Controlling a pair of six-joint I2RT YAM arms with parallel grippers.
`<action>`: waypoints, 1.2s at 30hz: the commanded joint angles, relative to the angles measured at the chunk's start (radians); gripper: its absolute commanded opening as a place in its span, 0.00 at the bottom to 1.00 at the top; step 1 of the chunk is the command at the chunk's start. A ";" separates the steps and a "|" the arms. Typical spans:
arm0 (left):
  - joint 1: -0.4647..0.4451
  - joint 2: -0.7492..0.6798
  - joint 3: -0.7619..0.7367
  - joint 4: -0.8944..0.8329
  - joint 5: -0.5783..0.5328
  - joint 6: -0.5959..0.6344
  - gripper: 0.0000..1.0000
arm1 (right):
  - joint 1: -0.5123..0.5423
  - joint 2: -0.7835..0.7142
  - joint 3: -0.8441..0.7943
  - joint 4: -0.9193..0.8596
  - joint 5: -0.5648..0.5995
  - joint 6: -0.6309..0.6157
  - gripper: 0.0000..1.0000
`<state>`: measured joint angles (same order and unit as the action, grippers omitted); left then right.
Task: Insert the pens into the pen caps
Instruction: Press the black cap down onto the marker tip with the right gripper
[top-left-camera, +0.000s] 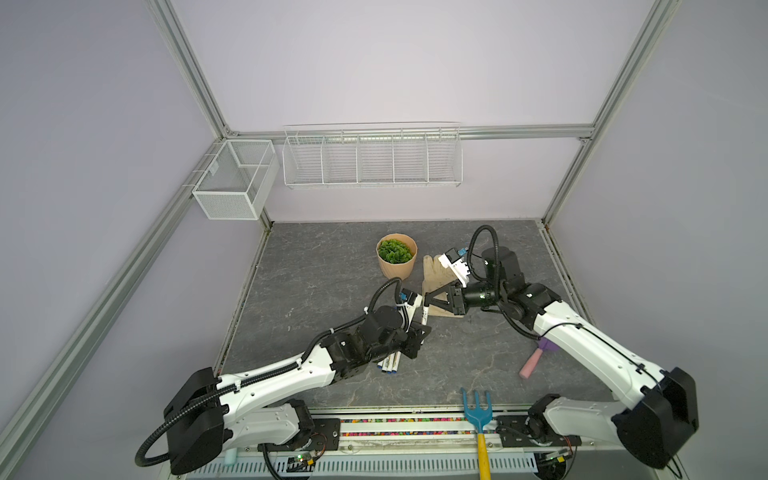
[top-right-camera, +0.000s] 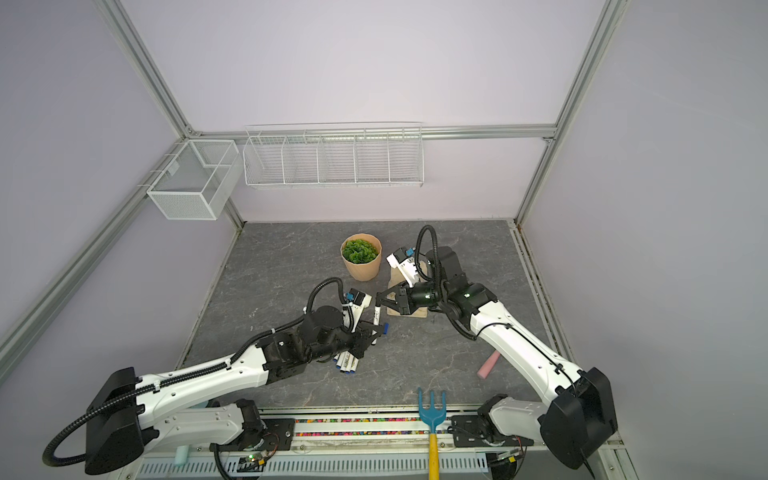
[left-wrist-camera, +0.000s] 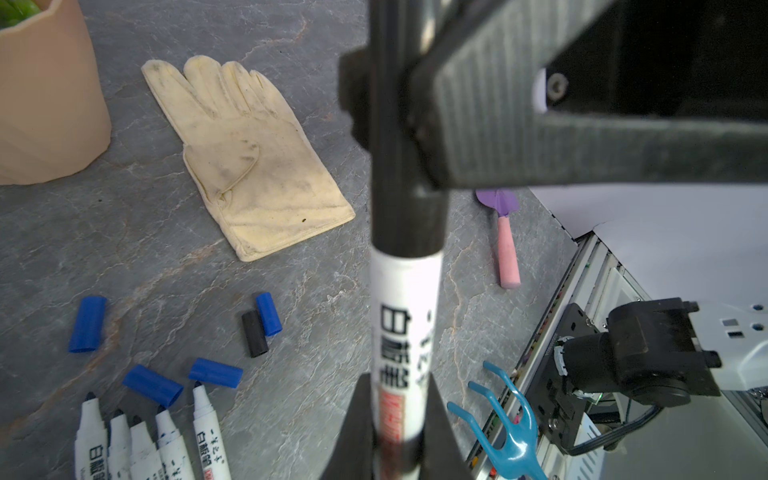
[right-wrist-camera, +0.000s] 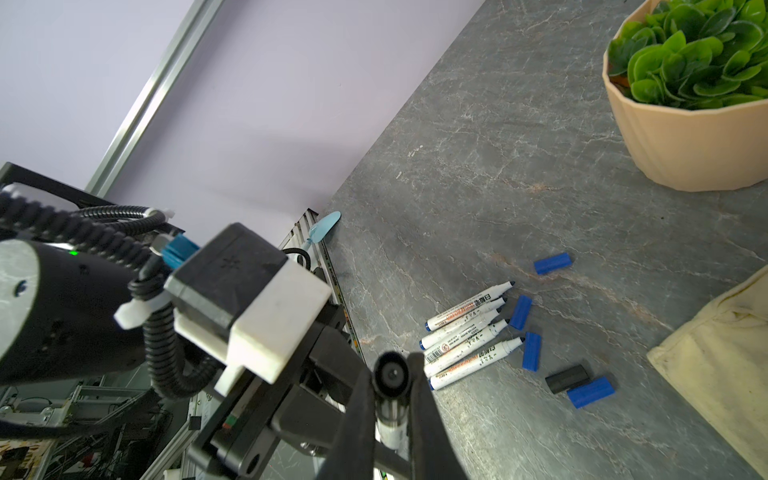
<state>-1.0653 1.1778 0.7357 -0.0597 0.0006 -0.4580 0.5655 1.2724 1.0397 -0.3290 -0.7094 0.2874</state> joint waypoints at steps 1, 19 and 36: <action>0.051 0.010 0.069 0.144 -0.169 -0.018 0.00 | 0.078 0.052 -0.017 -0.324 -0.103 -0.062 0.07; 0.136 0.106 0.284 0.218 0.020 0.026 0.00 | 0.118 0.209 0.041 -0.470 0.116 -0.108 0.07; 0.047 0.224 0.130 0.242 0.071 -0.085 0.00 | -0.027 0.113 0.003 -0.193 0.057 0.072 0.34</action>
<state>-1.0157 1.4002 0.8196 0.0486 0.0940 -0.5488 0.5377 1.4109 1.0592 -0.4812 -0.6231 0.3382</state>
